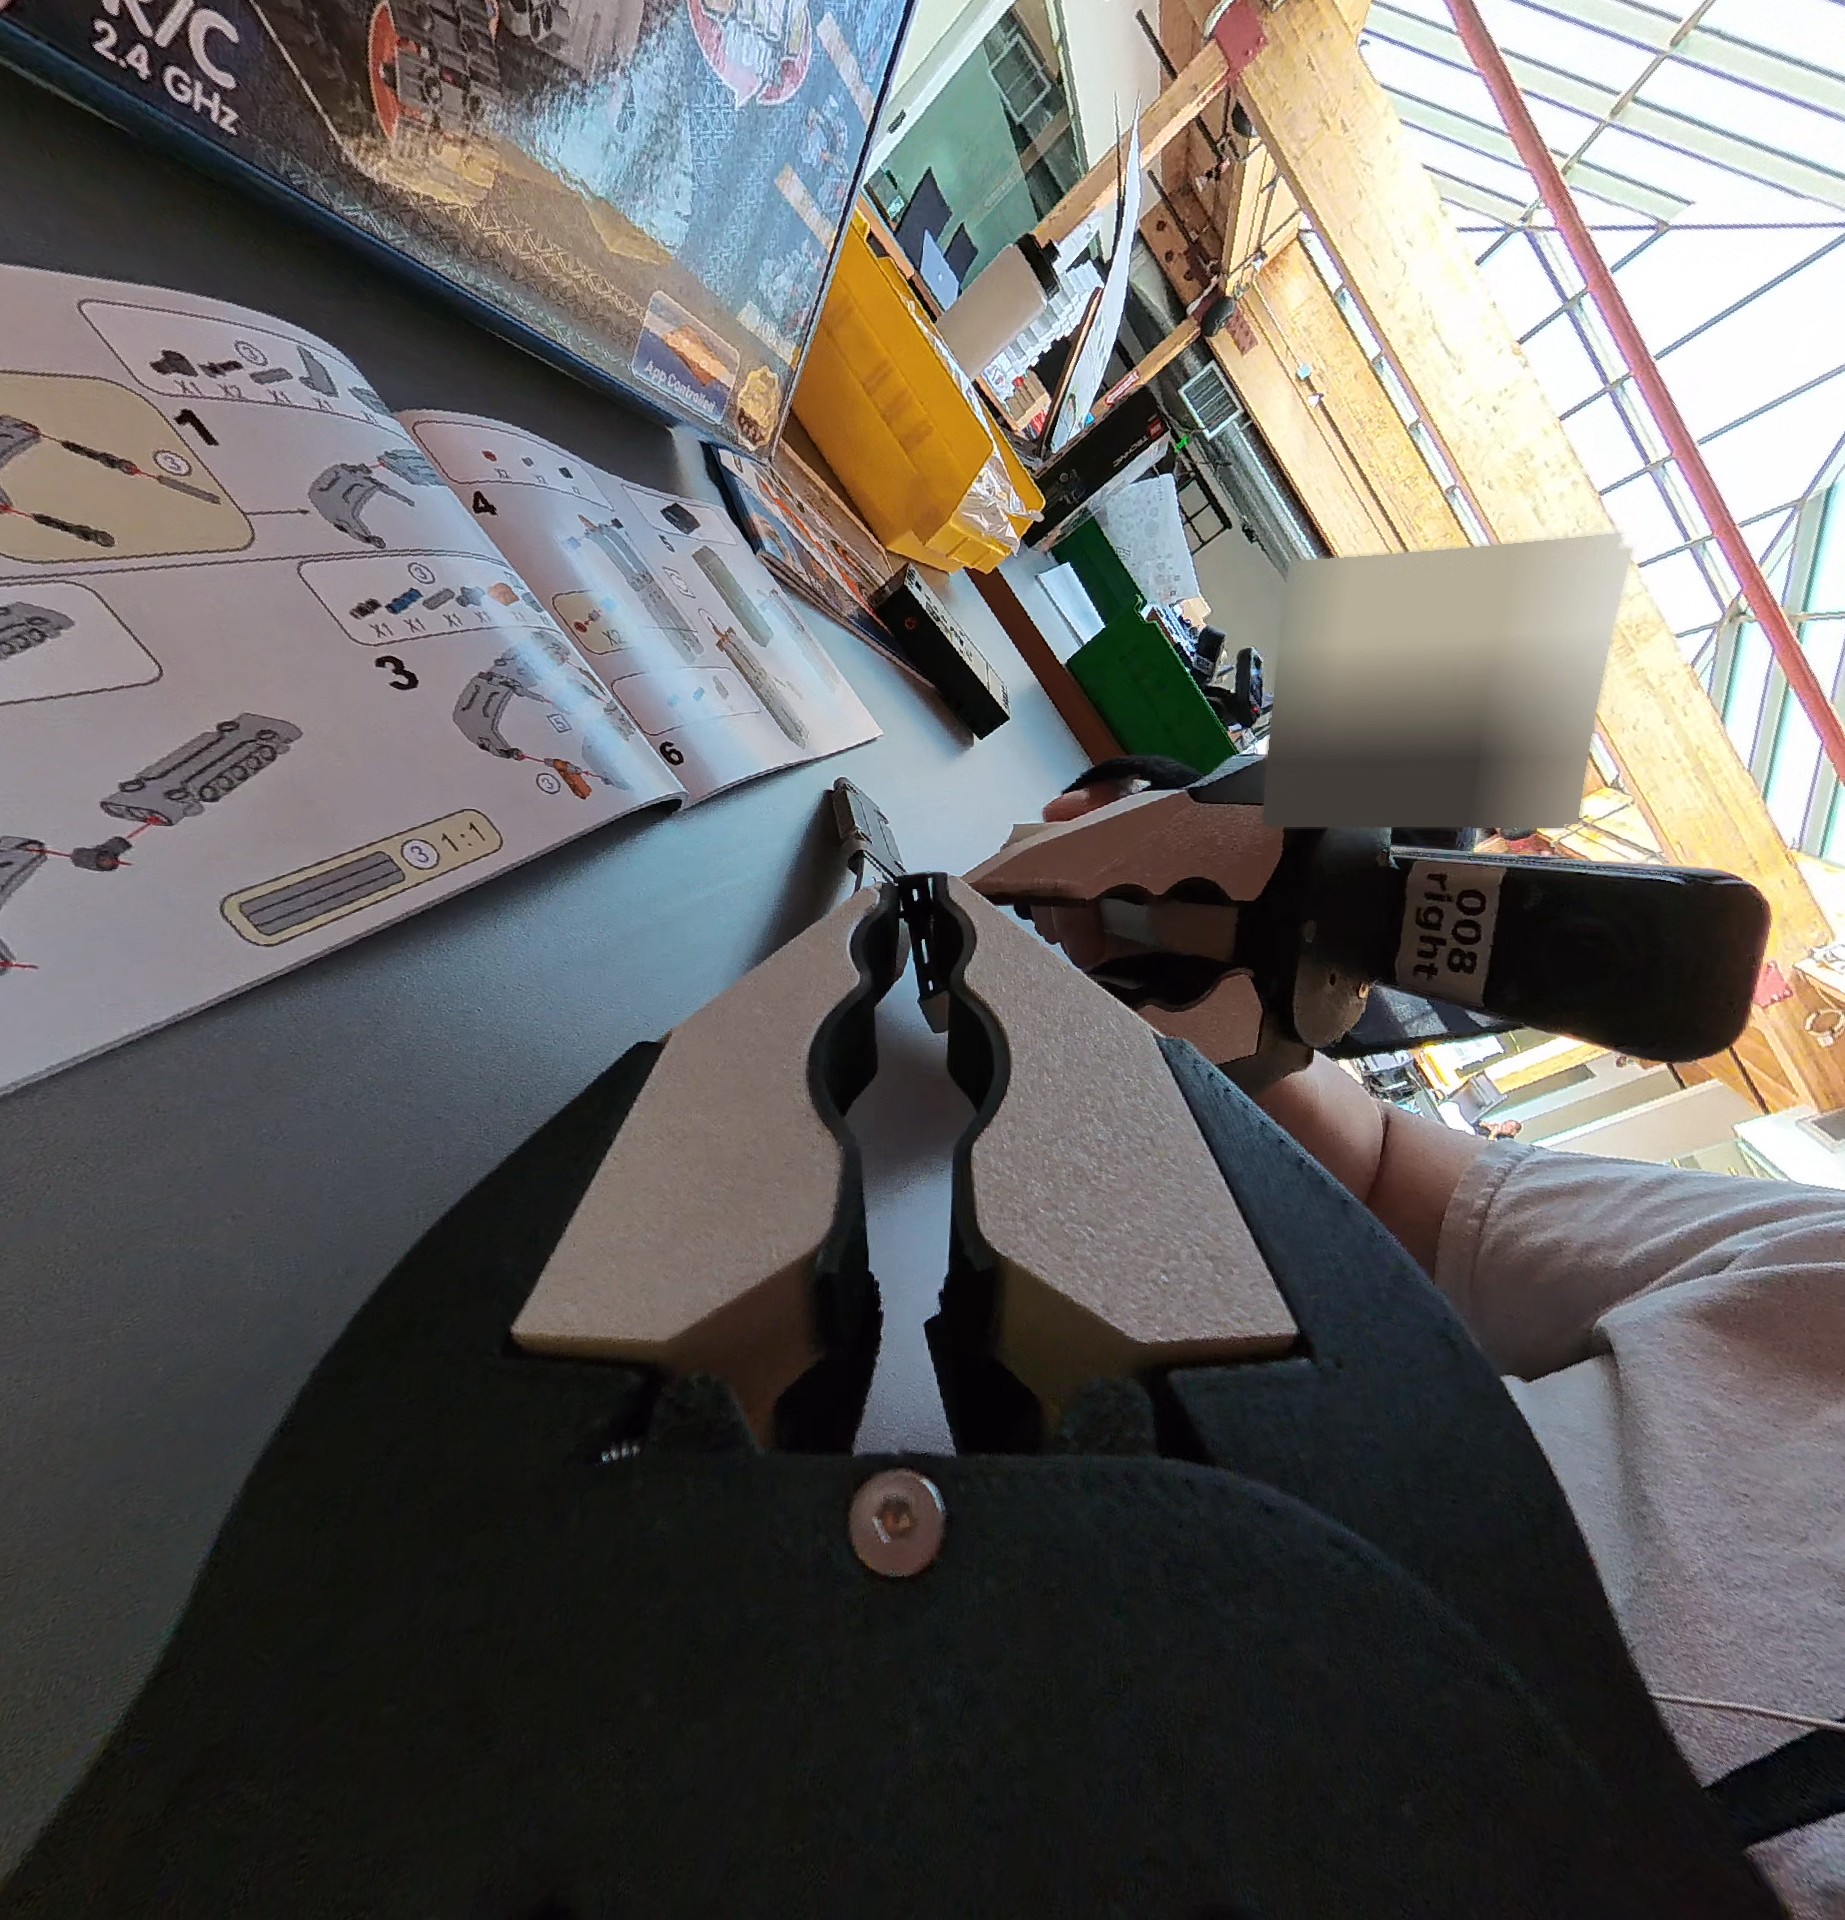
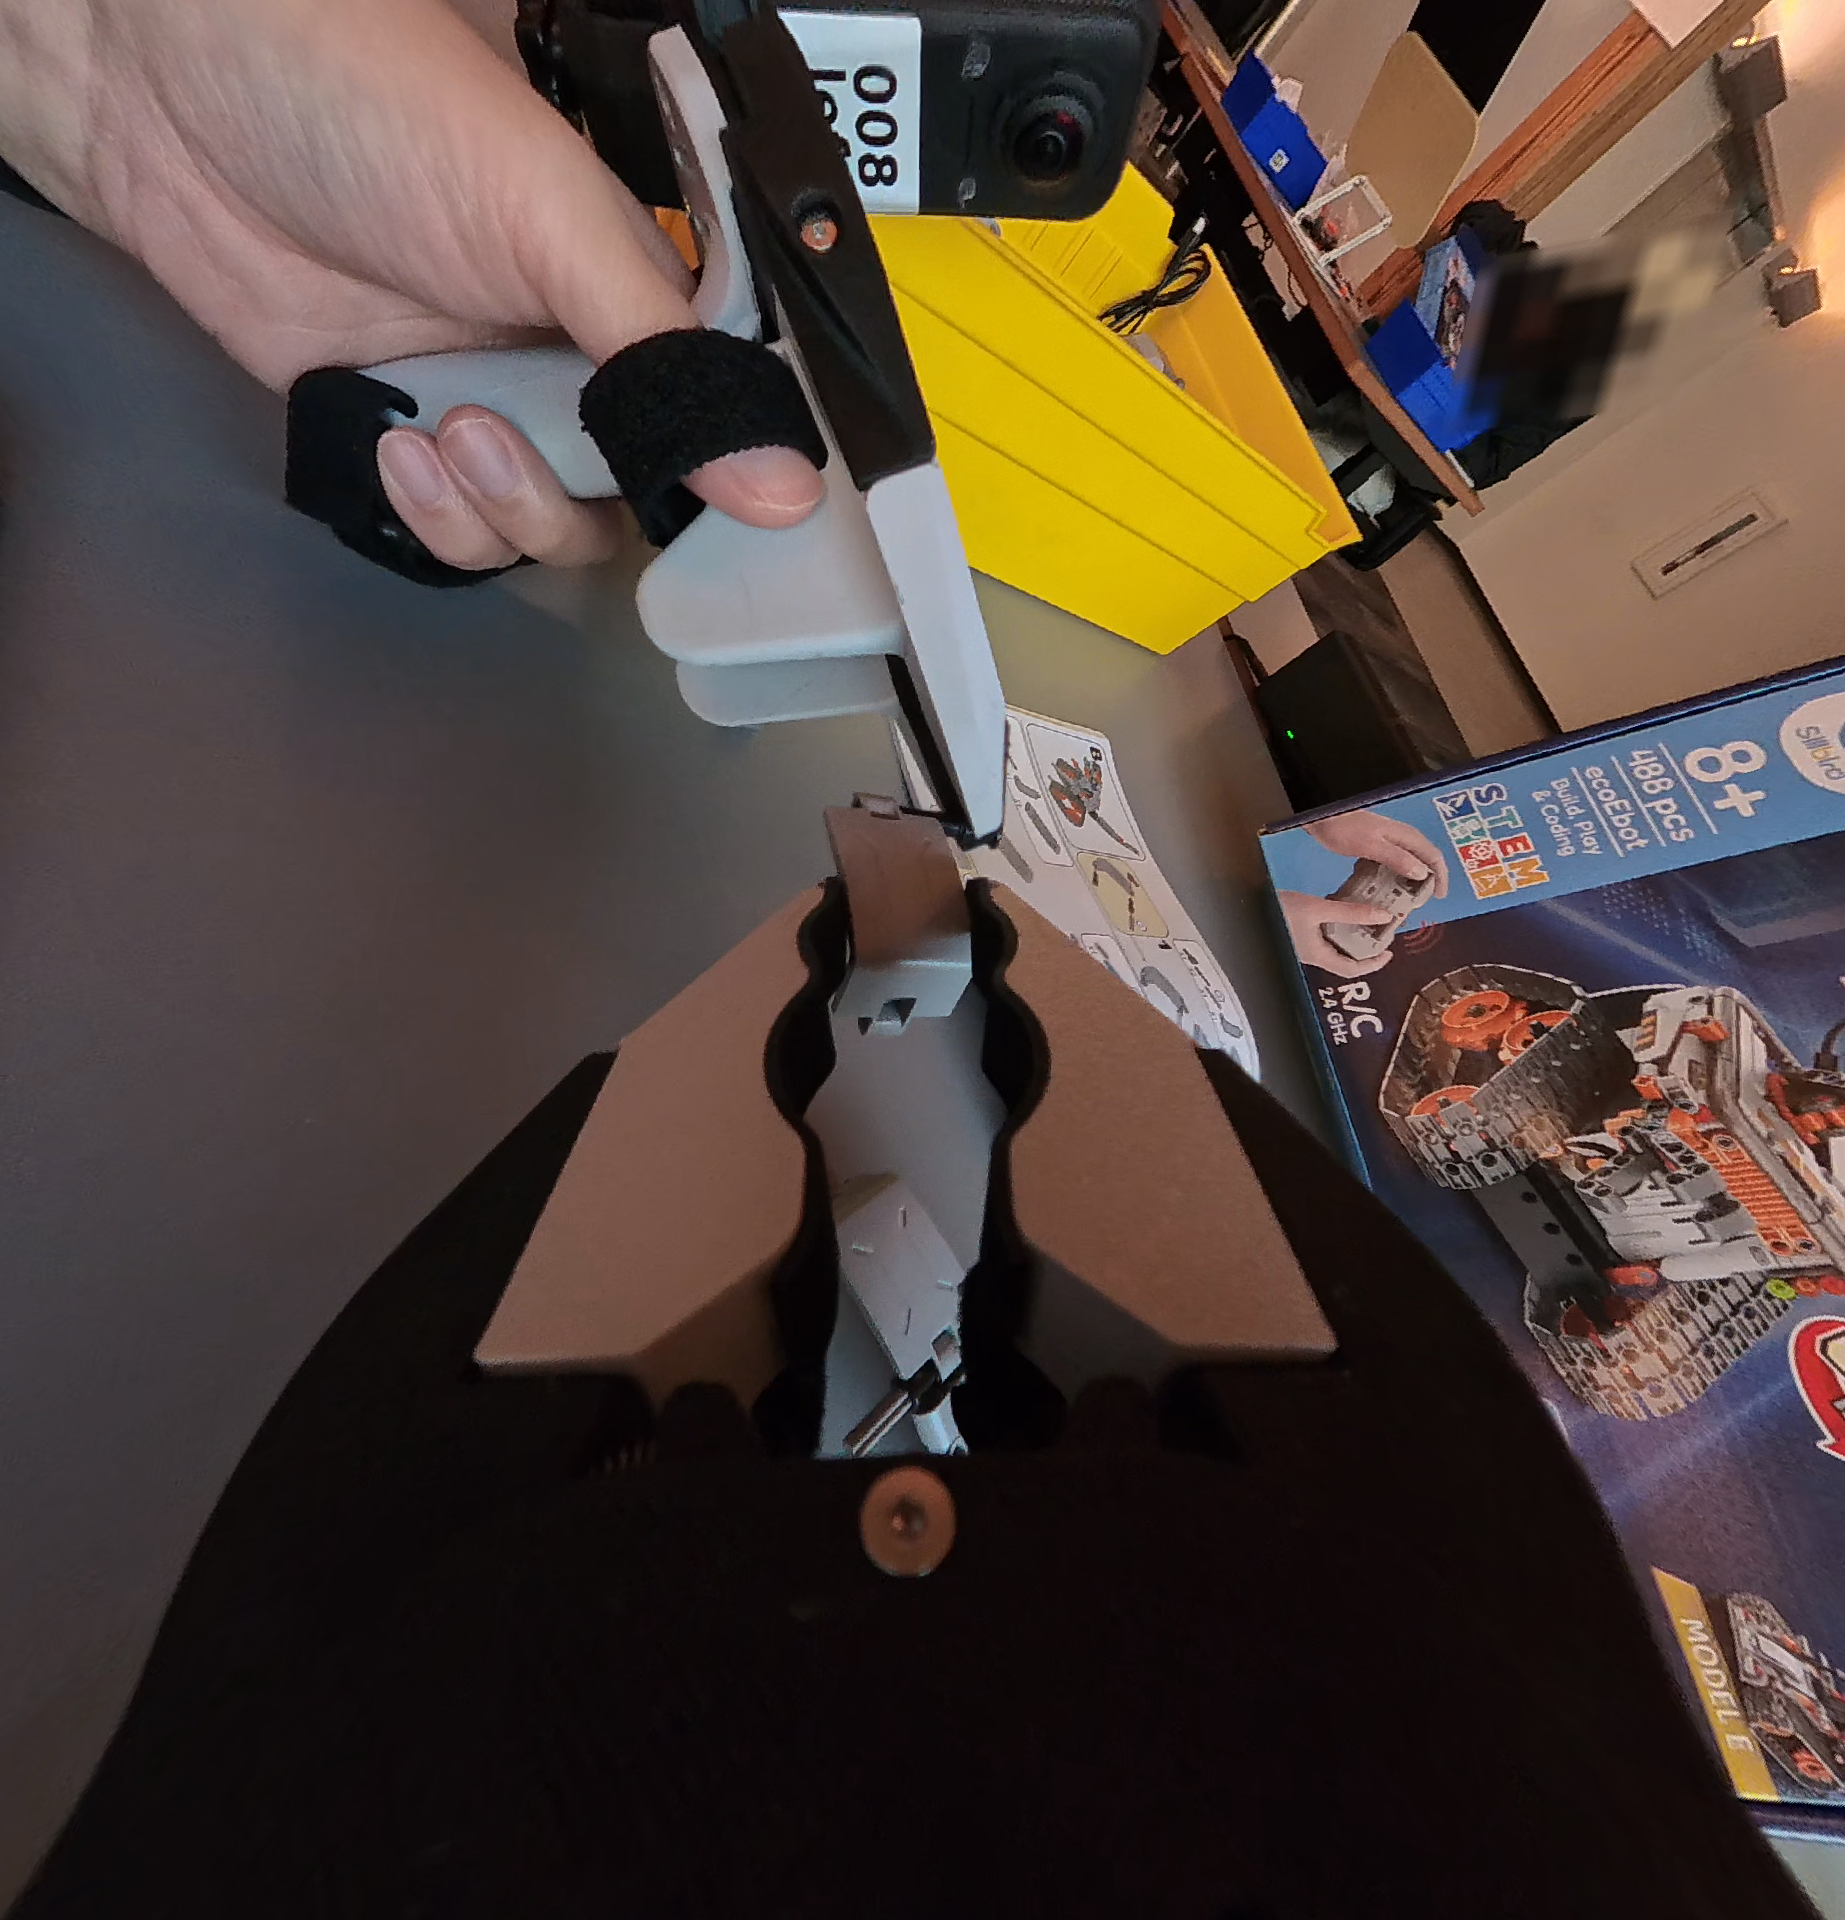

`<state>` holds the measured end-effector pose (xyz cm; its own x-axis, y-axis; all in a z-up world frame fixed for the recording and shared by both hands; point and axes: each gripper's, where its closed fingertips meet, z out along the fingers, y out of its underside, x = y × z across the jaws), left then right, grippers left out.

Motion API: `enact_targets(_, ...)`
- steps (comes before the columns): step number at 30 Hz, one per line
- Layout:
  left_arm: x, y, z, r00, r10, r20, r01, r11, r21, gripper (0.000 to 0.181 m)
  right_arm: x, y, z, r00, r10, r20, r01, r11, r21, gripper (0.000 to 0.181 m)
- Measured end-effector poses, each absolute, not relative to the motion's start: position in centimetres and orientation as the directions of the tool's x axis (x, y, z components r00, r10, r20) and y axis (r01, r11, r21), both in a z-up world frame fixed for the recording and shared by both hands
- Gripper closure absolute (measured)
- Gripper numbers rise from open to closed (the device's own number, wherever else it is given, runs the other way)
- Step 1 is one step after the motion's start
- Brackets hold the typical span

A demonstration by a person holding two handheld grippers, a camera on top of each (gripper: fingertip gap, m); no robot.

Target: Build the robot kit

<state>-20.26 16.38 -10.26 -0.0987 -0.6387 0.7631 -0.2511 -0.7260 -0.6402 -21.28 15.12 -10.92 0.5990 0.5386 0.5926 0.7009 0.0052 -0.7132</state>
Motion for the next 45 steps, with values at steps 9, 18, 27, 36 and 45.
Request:
enact_targets(9, -20.2, 16.6, -10.3, -0.091, -0.643, 0.761, -0.229, -0.730, -0.644, 0.177, -21.1, 15.3, -11.0, 0.622, 0.526, 0.580, 0.693, -0.025, -0.721, 0.159)
enact_targets(18, -20.2, 16.7, -10.2, -0.090, -0.640, 0.763, -0.226, -0.733, -0.641, 0.177, -20.8, 15.3, -11.1, 0.626, 0.532, 0.571, 0.691, -0.038, -0.722, 0.160)
enact_targets(27, -20.2, 16.6, -10.3, -0.090, -0.639, 0.764, -0.231, -0.733, -0.640, 0.177, -20.5, 15.2, -11.6, 0.609, 0.560, 0.562, 0.700, -0.046, -0.712, 0.160)
enact_targets(36, -20.2, 16.5, -10.3, -0.090, -0.637, 0.766, -0.235, -0.734, -0.638, 0.177, -20.2, 15.0, -11.3, 0.617, 0.576, 0.536, 0.678, -0.043, -0.734, 0.160)
enact_targets(45, -20.2, 16.3, -10.4, -0.091, -0.637, 0.766, -0.246, -0.730, -0.637, 0.178, -20.2, 14.9, -11.2, 0.589, 0.577, 0.566, 0.699, -0.013, -0.715, 0.162)
